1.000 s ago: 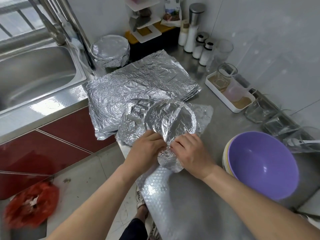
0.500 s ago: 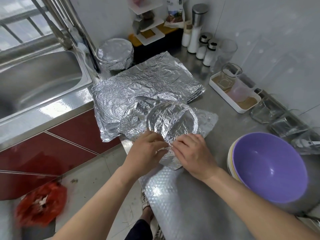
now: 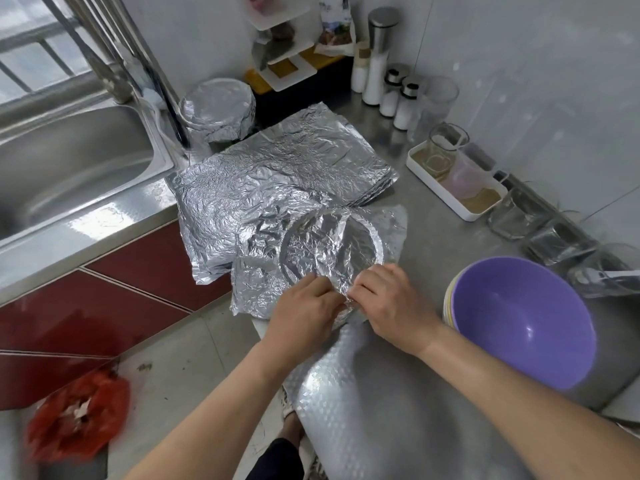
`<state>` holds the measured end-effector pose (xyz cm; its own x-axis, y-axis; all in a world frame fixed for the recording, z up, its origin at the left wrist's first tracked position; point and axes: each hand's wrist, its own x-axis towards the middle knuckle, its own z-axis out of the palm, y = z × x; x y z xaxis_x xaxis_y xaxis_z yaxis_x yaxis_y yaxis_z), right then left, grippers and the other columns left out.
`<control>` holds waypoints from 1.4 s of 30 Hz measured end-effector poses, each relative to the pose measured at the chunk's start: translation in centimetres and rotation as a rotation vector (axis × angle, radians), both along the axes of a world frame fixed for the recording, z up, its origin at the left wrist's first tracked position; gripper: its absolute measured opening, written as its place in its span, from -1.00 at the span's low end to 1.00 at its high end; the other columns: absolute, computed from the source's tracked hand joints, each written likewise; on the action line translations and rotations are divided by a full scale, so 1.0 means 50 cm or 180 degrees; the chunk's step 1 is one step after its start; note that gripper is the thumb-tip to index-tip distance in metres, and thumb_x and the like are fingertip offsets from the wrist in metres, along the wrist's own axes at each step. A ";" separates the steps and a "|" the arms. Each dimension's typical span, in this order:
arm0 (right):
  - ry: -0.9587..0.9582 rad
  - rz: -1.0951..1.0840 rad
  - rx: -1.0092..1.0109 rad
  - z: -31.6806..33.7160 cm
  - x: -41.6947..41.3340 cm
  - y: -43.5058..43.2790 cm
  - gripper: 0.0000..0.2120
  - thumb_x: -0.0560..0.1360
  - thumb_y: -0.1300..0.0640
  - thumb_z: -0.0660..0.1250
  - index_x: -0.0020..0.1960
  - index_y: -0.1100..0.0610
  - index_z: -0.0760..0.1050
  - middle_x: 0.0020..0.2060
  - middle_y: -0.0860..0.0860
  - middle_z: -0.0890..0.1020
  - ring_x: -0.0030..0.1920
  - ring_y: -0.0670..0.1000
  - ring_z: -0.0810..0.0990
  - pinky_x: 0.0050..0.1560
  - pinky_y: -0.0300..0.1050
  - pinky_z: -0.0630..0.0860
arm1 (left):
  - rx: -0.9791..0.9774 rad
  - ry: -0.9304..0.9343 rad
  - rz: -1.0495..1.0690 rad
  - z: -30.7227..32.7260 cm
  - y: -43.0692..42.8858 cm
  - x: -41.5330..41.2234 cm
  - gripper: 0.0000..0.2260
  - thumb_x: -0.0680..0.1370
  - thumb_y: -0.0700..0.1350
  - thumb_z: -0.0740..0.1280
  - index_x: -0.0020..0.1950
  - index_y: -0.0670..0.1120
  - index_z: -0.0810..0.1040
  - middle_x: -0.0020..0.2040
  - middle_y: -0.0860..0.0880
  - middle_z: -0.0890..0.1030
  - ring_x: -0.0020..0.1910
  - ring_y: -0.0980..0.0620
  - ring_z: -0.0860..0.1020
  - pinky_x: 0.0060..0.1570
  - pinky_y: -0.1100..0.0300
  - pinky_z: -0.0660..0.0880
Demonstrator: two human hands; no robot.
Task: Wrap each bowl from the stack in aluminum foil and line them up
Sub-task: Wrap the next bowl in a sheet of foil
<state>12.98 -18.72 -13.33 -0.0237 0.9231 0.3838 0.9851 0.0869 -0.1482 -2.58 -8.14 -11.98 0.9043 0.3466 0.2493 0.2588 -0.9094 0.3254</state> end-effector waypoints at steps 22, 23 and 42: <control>-0.0132 0.0153 0.0144 -0.002 -0.007 0.031 -0.91 0.45 0.32 0.35 -0.19 0.17 0.54 -0.25 0.07 0.54 -0.24 0.11 0.48 -0.13 -0.04 0.32 | -0.0298 -0.0411 0.0104 -0.009 0.025 -0.009 -0.78 0.52 -0.08 0.28 -0.11 -0.10 0.71 -0.23 0.01 0.60 -0.22 0.00 0.45 -0.25 0.16 0.40; -0.0120 0.0175 0.0154 -0.001 -0.006 0.032 -0.91 0.46 0.32 0.33 -0.18 0.18 0.54 -0.24 0.07 0.54 -0.23 0.11 0.48 -0.11 -0.04 0.33 | -0.0281 -0.0396 0.0109 -0.011 0.025 -0.008 -0.79 0.52 -0.09 0.29 -0.11 -0.11 0.71 -0.23 0.00 0.59 -0.23 -0.02 0.46 -0.25 0.14 0.41; 0.3172 -0.2546 0.0176 -0.015 -0.017 0.009 -0.56 0.56 0.27 0.29 0.42 0.10 0.41 0.30 0.03 0.55 0.28 0.02 0.51 0.21 -0.34 0.31 | -0.0483 -0.0163 0.0579 -0.007 -0.039 0.099 -0.79 0.54 -0.03 0.22 -0.16 -0.06 0.60 -0.24 0.00 0.54 -0.26 -0.08 0.50 -0.32 0.06 0.49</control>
